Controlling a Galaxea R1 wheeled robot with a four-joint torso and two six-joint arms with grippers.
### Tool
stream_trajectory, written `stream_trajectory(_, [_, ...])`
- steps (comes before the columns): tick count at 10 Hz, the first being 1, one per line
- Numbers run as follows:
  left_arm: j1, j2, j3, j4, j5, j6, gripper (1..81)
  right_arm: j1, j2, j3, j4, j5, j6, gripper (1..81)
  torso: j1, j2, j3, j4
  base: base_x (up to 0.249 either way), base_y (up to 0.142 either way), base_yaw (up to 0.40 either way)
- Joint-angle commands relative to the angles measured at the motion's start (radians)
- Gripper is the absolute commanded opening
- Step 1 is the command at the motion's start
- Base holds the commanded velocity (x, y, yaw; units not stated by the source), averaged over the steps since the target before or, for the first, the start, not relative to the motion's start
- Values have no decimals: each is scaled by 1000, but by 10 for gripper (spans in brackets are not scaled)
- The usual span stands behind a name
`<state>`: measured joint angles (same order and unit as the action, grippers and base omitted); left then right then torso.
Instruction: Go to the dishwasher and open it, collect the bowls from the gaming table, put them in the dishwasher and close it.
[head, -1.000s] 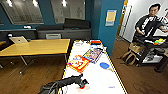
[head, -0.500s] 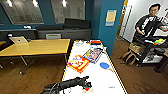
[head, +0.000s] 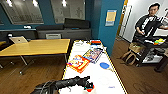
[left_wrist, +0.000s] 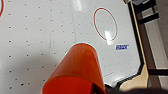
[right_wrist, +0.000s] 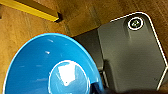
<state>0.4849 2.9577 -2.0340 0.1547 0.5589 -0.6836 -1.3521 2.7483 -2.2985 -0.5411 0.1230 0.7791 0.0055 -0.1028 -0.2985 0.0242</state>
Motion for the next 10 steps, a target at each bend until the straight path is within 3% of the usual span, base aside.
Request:
stream_trajectory(1, [-219,-312,495,72,-117,1,10,47,-20,18,-14,-25,0,10,0,0,0,0,0,0,0])
stream_trajectory(3, [-185,-463,679,118,-146,1,10,44,-22,15,-13,-25,2,10,0,0,0,0,0,0,0])
stream_trajectory(6, [-51,-708,887,225,-229,1,10,32,-22,8,-8,-23,2,10,0,0,0,0,0,0,0])
stream_trajectory(9, [209,-857,905,375,-347,1,10,14,-20,1,-3,-2,8,10,0,0,0,0,0,0,0])
stream_trajectory(10, [286,-876,887,428,-373,-1,10,8,-17,-5,-3,0,8,10,0,0,23,0,0,0,0])
